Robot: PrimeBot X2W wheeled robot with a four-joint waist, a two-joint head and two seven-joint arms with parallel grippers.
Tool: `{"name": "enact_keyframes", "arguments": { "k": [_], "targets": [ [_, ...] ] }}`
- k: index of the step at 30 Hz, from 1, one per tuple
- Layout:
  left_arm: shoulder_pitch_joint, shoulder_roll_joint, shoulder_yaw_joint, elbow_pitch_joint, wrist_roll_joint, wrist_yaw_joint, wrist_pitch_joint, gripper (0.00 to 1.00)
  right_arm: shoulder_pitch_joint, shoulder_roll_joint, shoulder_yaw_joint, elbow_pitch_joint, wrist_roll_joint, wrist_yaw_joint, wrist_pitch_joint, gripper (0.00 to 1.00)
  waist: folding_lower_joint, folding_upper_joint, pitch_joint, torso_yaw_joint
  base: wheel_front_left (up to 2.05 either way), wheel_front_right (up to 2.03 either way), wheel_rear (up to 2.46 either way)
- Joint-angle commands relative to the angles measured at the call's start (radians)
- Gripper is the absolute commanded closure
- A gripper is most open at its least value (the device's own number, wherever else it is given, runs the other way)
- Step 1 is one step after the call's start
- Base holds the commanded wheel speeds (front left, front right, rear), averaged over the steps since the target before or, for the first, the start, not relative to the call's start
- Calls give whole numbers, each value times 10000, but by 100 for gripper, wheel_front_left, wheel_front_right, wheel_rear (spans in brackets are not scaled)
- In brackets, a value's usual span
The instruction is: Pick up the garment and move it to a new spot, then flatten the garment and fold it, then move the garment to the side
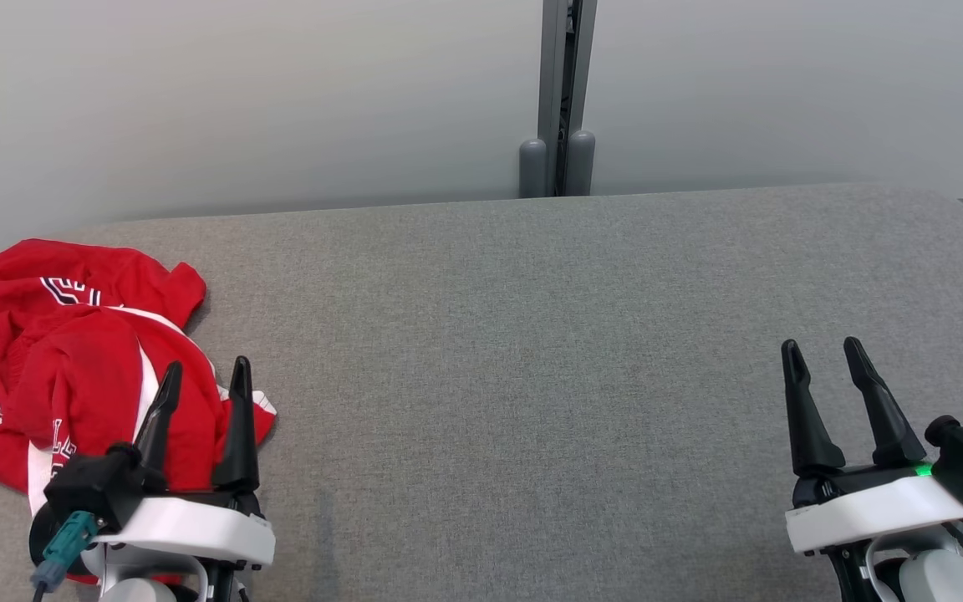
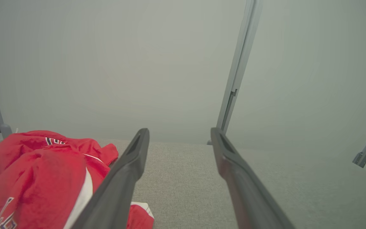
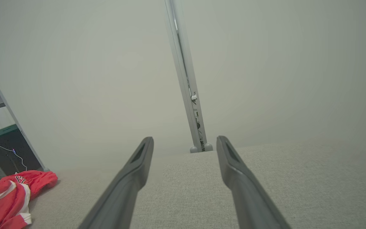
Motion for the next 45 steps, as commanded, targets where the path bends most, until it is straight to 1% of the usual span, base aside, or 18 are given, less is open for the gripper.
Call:
{"name": "enact_keyframes", "arguments": {
  "k": [1, 19, 45],
  "targets": [
    [-39, 53, -63, -7, 307, 29, -133, 0, -140, -22, -30, 10, -286, 47, -72, 0, 0, -1, -3, 2, 0, 0, 0],
    [74, 39, -434, -90, 1538, 147, -754, 0, -242, -59, -59, 186, -1571, 50, -78, 0, 0, -1, -17, -2, 0, 0, 0],
    [-96, 40, -435, 78, 1455, 99, -750, 0, -292, -62, -30, 226, -1523, 40, -78, 0, 0, -1, 113, -10, 0, 0, 0]
  ]
}}
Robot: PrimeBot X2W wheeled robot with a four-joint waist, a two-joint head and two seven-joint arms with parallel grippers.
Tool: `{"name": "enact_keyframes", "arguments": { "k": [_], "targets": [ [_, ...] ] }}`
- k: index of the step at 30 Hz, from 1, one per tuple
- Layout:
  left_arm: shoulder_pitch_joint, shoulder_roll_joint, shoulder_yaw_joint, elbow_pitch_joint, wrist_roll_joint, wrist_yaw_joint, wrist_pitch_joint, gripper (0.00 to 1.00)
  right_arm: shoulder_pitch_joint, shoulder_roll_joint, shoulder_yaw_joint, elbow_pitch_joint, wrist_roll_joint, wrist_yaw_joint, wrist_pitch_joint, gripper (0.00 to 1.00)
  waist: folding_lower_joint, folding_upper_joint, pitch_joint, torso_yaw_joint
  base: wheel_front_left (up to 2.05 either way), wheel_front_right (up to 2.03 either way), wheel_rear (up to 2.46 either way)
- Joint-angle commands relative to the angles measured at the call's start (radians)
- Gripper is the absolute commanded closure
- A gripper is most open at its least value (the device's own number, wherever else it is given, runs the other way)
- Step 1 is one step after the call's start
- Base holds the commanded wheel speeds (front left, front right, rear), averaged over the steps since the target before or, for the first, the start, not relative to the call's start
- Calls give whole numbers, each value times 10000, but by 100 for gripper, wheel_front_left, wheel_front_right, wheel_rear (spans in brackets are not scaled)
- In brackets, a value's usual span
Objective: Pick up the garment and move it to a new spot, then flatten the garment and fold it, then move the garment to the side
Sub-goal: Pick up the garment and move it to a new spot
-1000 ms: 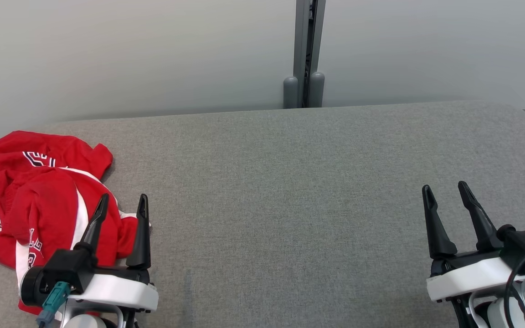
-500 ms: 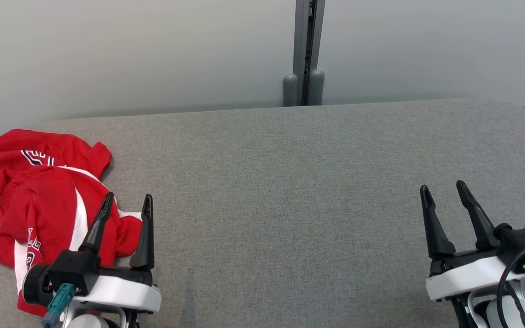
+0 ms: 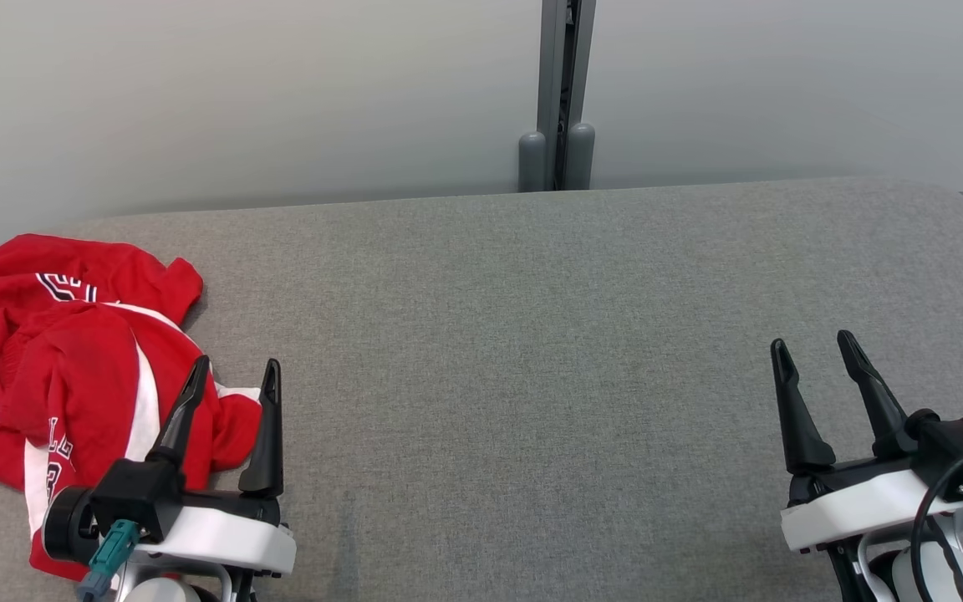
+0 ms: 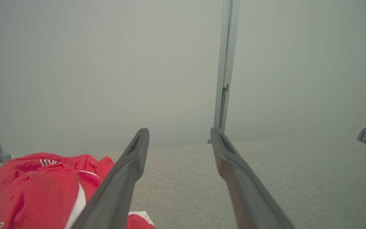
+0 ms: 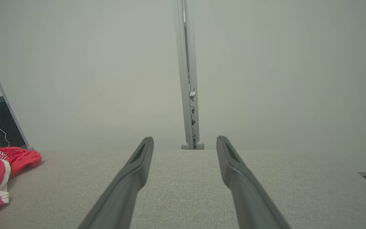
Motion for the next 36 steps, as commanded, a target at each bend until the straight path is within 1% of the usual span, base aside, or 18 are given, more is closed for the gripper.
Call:
{"name": "enact_keyframes", "arguments": {
  "k": [1, 12, 20, 26, 36],
  "targets": [
    [-103, 40, 18, 9, -33, 3, -30, 0, -84, -38, 3, -15, 18, 22, -78, 0, 0, -1, -4, 6, 0, 0, 0],
    [-121, 39, 45, 129, -56, -29, -30, 0, -16, -1, 52, -11, 16, 22, -79, 0, 0, -1, -96, 79, 0, 0, 0],
    [-117, 40, -19, 208, -187, 20, -30, 0, -1, -63, 99, 31, 162, 22, -79, 0, 0, -1, -163, 289, 0, 0, 0],
    [-123, 39, -6, 263, -244, 70, -30, 0, 28, -115, 251, 22, 270, 22, -77, 0, 0, -1, -187, 684, 0, 0, 0],
    [-158, 40, 2, 371, -416, 127, -30, 0, 96, -122, 494, 155, 466, 22, -77, 0, 0, -1, -84, 1698, 0, 0, 0]
  ]
}}
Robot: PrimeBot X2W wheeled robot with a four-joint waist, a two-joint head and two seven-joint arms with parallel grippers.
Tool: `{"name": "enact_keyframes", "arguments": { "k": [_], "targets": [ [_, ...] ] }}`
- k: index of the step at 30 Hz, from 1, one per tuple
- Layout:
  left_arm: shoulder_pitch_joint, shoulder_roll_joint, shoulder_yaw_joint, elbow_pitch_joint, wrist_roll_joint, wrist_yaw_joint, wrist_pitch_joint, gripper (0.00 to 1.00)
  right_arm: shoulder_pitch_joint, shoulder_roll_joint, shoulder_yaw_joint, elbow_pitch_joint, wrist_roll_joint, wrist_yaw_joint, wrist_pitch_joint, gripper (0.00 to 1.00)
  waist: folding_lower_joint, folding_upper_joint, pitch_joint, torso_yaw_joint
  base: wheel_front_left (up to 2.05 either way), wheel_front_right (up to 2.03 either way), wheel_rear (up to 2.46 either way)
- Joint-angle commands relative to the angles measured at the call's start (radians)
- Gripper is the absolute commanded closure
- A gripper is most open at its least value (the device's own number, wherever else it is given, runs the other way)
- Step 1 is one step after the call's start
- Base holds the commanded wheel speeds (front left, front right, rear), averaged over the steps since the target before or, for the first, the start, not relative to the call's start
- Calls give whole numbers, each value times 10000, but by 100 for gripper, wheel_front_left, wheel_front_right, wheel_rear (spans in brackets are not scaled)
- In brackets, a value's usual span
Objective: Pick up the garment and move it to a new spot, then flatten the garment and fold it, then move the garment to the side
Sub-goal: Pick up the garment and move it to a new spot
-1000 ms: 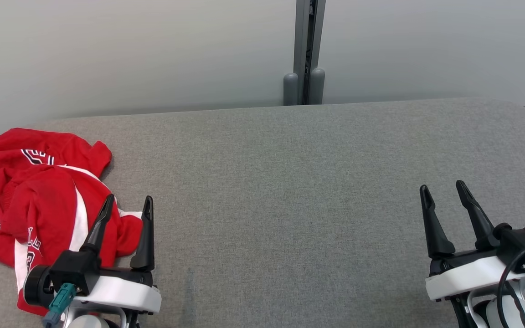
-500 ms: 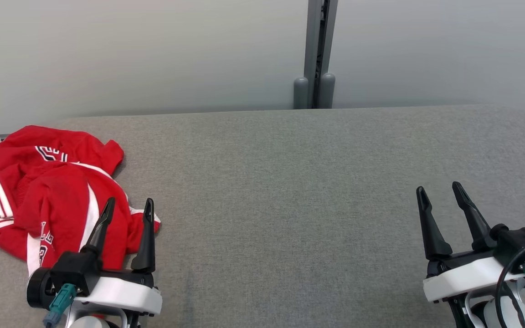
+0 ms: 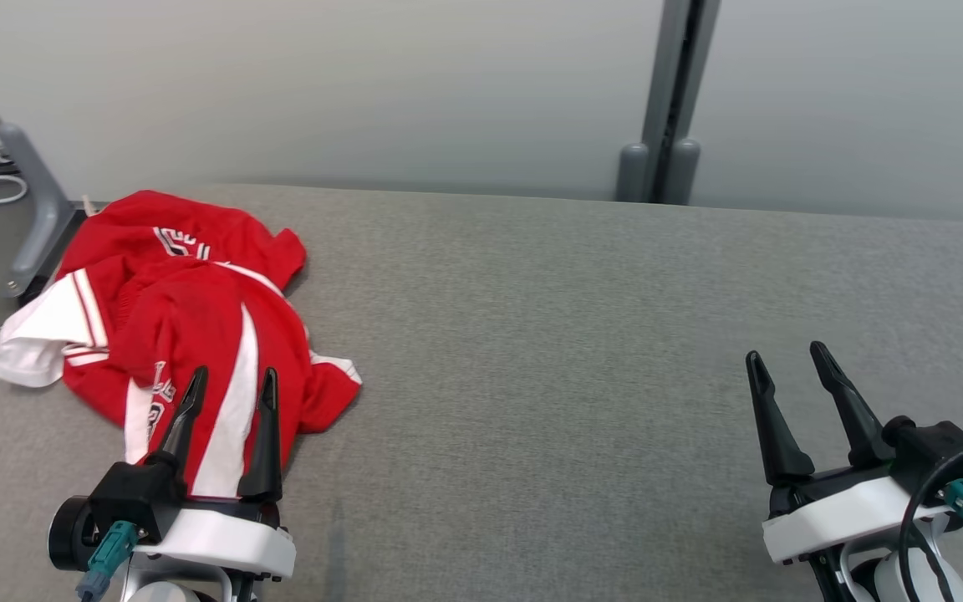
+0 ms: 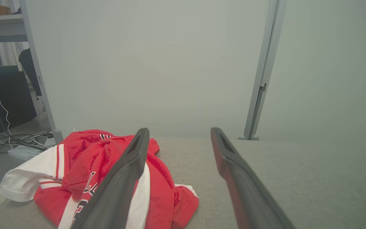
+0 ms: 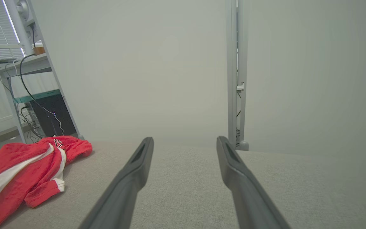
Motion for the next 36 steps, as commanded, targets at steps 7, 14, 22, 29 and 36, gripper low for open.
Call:
{"name": "enact_keyframes", "arguments": {
  "k": [7, 14, 22, 29, 36],
  "targets": [
    [-122, 42, 65, 149, -60, 69, -30, 0, 109, -61, 198, 117, 161, 22, -76, 0, 0, 0, -71, 1037, 0, 0, 0],
    [-35, 39, 85, 263, -67, 16, -30, 0, 153, -82, 322, 185, 279, 23, -76, 0, 0, 0, -149, 1853, 0, 0, 0],
    [31, 44, 143, 372, 32, -73, -30, 0, 156, -27, 424, 265, 387, 23, -76, 0, 0, 0, -262, 2607, 0, 0, 0],
    [84, 41, 210, 442, 61, -112, -30, 0, 201, 19, 475, 288, 449, 23, -76, 0, 0, 0, -333, 2977, 0, 0, 0],
    [32, 41, 292, 489, 78, -167, -30, 0, 193, 47, 519, 288, 480, 23, -76, 0, 0, 0, -331, 3243, 0, 0, 0]
  ]
}}
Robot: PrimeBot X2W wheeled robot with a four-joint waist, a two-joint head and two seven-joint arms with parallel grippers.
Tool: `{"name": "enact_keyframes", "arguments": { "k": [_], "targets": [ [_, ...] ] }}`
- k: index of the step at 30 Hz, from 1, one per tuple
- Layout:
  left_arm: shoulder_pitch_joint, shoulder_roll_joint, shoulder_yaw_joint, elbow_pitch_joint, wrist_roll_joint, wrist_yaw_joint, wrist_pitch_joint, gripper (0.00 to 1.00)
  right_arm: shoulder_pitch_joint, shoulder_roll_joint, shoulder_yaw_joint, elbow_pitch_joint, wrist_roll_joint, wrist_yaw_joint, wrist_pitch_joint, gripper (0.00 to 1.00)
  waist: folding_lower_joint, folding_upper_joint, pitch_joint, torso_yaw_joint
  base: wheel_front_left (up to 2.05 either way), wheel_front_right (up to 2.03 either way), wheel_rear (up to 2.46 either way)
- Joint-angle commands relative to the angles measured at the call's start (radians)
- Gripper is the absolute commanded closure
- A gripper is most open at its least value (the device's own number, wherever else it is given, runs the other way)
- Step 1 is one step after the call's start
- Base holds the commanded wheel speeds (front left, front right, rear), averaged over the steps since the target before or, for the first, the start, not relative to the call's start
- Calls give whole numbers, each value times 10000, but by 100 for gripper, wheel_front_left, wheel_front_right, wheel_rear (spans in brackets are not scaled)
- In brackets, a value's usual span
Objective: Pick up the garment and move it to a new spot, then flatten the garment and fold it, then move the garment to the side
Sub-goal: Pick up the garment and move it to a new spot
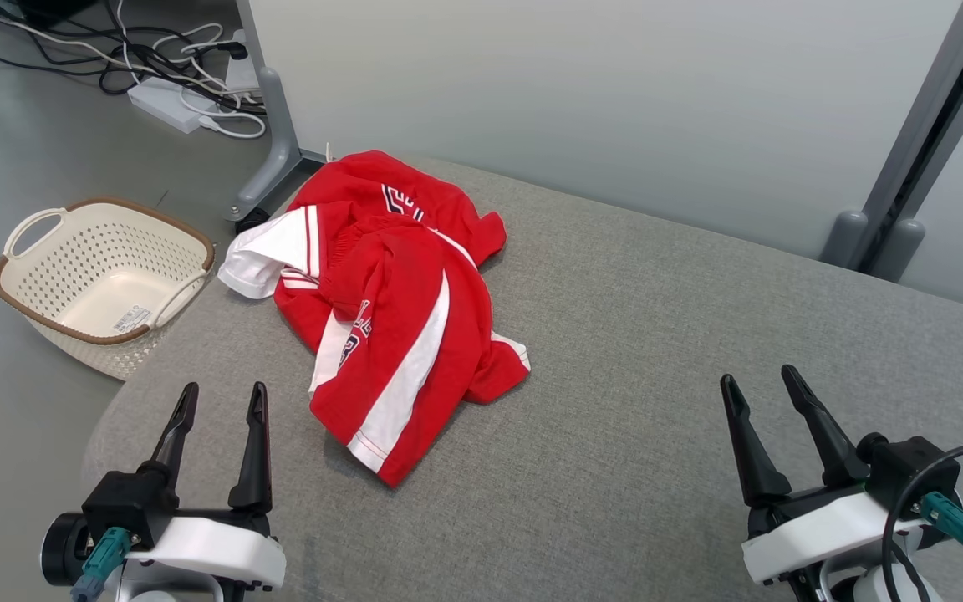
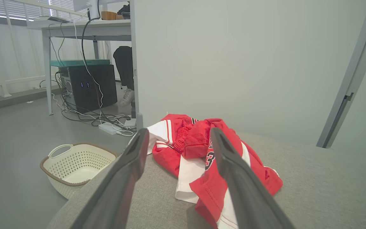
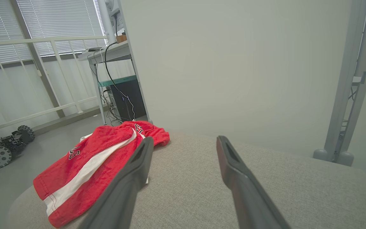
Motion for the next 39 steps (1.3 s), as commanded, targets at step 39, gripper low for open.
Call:
{"name": "enact_keyframes", "arguments": {
  "k": [39],
  "targets": [
    [-6878, 2953, -863, 4352, -5862, -503, 9583, 0, -1308, 36, 487, 135, 200, 23, -76, 0, 0, 0, 1468, -2426, 0, 0, 0]
  ]
}}
